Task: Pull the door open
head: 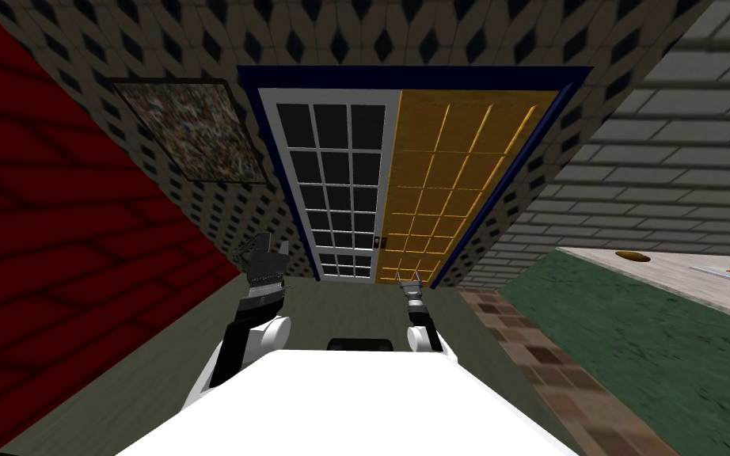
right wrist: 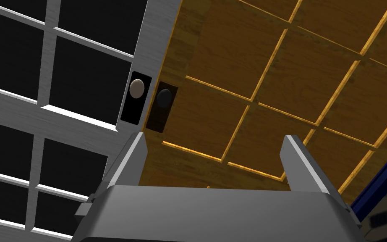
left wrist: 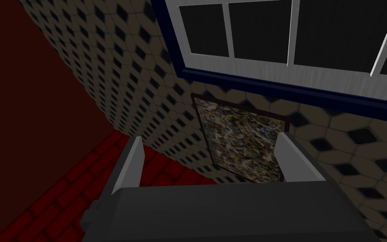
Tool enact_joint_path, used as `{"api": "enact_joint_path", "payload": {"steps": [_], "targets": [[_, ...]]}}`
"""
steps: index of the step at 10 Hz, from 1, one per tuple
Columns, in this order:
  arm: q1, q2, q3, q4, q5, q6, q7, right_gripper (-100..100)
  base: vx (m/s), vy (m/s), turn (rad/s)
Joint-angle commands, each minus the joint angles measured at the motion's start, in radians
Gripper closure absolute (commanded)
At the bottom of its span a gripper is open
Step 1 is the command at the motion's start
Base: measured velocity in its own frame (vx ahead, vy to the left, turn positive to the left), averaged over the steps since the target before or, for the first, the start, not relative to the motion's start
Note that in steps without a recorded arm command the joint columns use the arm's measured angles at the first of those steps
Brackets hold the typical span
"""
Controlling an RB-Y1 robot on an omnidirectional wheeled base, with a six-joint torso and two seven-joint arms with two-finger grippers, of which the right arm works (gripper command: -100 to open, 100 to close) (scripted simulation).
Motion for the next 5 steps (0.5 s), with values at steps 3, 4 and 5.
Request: {"api": "enact_joint_path", "payload": {"steps": [3,4,5], "targets": [[-0.027,-0.015,0.018,0.075,-0.023,-0.019,-0.066,-100,0.071,0.034,0.015],[-0.035,-0.021,0.025,0.100,-0.031,-0.026,-0.089,-100,0.091,0.041,0.025],[-0.044,-0.026,0.031,0.125,-0.039,-0.032,-0.111,-100,0.107,0.054,0.022]]}}
